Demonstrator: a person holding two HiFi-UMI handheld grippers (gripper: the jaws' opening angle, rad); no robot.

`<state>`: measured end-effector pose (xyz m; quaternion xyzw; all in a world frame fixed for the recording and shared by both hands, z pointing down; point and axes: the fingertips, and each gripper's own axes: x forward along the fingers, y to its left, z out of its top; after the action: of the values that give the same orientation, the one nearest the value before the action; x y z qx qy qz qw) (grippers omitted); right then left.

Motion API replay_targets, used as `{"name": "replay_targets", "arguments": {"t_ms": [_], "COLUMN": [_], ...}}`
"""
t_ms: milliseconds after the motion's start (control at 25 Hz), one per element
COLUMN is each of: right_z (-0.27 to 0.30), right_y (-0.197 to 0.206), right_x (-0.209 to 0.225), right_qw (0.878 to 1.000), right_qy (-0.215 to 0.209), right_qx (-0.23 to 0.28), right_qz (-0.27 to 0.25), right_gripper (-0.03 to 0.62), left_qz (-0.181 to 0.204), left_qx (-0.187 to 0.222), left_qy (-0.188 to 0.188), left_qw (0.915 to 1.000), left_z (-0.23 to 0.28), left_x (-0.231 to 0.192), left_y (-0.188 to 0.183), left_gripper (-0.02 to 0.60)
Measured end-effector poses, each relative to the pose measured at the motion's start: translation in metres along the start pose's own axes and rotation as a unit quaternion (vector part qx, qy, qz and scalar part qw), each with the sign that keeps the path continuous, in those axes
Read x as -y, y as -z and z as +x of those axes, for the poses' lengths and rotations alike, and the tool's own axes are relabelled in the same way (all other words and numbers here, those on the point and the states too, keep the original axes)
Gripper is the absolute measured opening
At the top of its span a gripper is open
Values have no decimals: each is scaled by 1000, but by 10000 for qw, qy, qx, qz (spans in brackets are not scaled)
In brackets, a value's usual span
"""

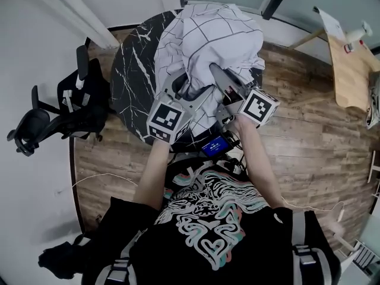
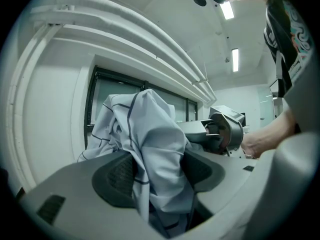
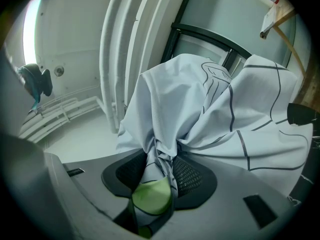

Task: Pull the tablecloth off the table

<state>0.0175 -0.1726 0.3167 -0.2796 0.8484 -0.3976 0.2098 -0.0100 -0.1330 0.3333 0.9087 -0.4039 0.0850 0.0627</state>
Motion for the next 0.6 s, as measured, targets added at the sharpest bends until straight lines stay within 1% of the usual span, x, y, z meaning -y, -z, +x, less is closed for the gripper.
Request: {"name": "replay_targets", "arguments": {"t_ms": [160,280,600], "right_z": [0,0,1], "right_y": [-1,0,3], "right_x": [-2,1,1], "right_qw": [10000,9999,9997], "right_qy": [-16,54,23], "right_qx": [-17,-75,-234], "right_qz": [1,47,-11], "right_gripper": [183,183,172], "left_qz": [22,-18,-82], "left_qx": [13,11,28], "left_qy": [-30,-53,-125], "left_qw": [10000,10000,9999], "left_z": [-1,0,-1], "left_x": [0,1,0], "left_y": [-3,-1,2], "left_gripper": [299,300,300]}}
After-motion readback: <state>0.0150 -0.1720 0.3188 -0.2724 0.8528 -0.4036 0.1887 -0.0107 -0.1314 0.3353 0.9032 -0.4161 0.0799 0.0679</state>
